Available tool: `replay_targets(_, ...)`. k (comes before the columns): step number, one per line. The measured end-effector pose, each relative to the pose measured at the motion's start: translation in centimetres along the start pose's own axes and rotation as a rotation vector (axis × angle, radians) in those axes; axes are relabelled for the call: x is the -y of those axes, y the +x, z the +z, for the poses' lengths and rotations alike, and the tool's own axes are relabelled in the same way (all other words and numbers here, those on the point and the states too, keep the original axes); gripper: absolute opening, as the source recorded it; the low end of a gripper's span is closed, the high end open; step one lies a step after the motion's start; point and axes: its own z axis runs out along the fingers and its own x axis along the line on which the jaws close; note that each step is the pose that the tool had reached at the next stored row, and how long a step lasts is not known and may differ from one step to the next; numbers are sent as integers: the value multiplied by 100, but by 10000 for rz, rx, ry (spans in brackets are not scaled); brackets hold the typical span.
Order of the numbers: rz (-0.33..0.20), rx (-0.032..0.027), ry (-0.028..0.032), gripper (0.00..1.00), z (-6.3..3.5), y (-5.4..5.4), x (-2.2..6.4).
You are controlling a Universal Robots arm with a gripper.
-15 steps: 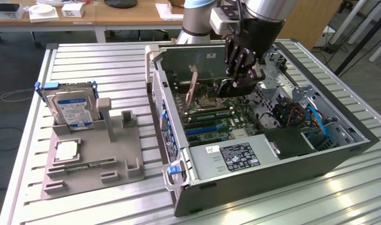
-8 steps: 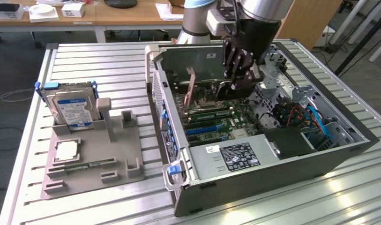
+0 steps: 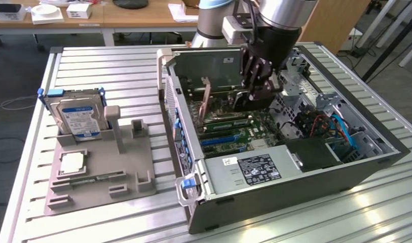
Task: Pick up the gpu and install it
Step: 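Insert the gpu into the slot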
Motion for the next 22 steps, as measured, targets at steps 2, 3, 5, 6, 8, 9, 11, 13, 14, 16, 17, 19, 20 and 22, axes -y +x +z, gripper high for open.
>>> replay_targets(2, -2, 68, -2, 27, 17, 3, 0)
replay_targets(3, -6, 162, -1, 27, 26, 4, 1)
replay_targets(5, -9, 289, -1, 27, 36, 6, 1)
replay_targets(6, -8, 295, 0, 27, 38, 5, 1)
replay_targets(8, -9, 295, 0, 27, 38, 5, 1)
replay_targets(9, -10, 295, -1, 27, 38, 5, 2)
replay_targets(11, -10, 295, 0, 27, 39, 6, -2)
replay_targets(13, -10, 296, 1, 27, 48, 6, -9)
replay_targets(14, -10, 295, 1, 27, 55, 8, -14)
replay_targets(16, -11, 295, 1, 27, 71, 13, -19)
replay_targets(17, -12, 294, 1, 27, 79, 18, -20)
replay_targets(19, -9, 295, 1, 27, 96, 34, -22)
replay_targets(20, -9, 295, 0, 27, 105, 43, -21)
replay_targets(22, -8, 295, -1, 27, 130, 56, -21)
